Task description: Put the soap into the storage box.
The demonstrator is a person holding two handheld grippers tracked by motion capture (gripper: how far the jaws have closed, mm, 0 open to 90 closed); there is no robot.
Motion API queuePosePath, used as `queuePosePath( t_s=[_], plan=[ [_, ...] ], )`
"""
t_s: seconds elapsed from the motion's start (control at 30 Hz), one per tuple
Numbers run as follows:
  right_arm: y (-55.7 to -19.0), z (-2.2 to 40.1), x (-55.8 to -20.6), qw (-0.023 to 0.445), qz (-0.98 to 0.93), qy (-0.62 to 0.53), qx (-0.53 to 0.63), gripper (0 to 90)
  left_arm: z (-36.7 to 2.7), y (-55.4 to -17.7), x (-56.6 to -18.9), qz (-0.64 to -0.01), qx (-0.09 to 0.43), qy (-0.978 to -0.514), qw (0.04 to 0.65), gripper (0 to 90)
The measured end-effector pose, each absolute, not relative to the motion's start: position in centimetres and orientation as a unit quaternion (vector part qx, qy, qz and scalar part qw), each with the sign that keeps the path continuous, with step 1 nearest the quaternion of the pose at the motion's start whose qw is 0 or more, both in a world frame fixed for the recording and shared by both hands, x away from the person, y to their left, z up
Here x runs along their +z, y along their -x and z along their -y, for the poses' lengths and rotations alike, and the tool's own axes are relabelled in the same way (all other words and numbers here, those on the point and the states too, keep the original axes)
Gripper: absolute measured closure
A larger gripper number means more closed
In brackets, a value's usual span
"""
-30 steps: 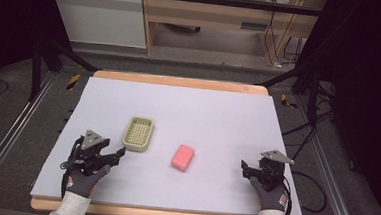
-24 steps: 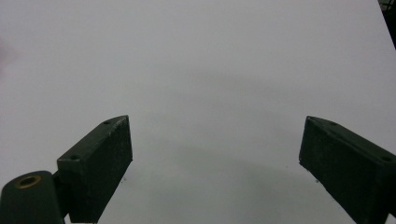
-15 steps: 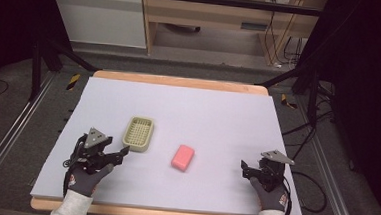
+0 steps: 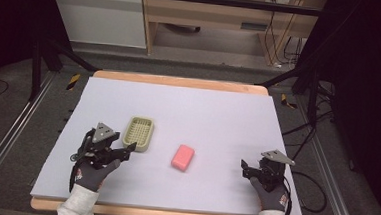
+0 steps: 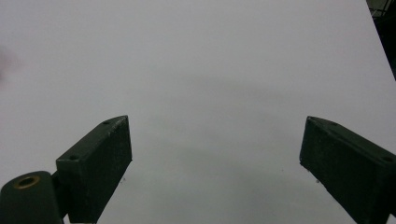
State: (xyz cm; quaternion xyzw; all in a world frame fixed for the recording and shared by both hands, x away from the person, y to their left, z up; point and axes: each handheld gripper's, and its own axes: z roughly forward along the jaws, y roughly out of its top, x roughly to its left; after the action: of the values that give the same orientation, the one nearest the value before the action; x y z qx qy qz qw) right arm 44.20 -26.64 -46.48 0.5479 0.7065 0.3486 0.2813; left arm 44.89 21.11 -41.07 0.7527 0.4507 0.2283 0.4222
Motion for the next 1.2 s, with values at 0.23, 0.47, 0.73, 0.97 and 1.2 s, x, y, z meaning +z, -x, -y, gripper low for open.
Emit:
queuePosePath(
  t_s=[0.23, 0.47, 0.73, 0.97, 1.2],
  plan=[
    [-44.2, 26.6, -46.4, 0.286, -0.707, -0.546, 0.347, 9.4, -19.6, -45.3, -40.8, -0.442, 0.223, -0.756, 0.429, 28.9],
    [-44.2, 26.6, -46.4, 0.286, -0.708, -0.544, 0.348, 9.4, -18.4, -45.4, -41.1, -0.437, 0.217, -0.761, 0.427, 28.8],
    [-44.2, 26.4, -46.5, 0.287, -0.709, -0.542, 0.348, 9.4, -17.2, -45.7, -40.9, -0.428, 0.215, -0.769, 0.423, 28.5],
    [-44.2, 26.4, -46.4, 0.287, -0.707, -0.543, 0.350, 9.7, -16.3, -45.8, -40.8, -0.423, 0.211, -0.771, 0.427, 28.2],
    [-44.2, 26.3, -46.4, 0.286, -0.707, -0.544, 0.349, 10.2, -15.5, -45.9, -40.9, -0.419, 0.207, -0.773, 0.429, 28.1]
  ],
)
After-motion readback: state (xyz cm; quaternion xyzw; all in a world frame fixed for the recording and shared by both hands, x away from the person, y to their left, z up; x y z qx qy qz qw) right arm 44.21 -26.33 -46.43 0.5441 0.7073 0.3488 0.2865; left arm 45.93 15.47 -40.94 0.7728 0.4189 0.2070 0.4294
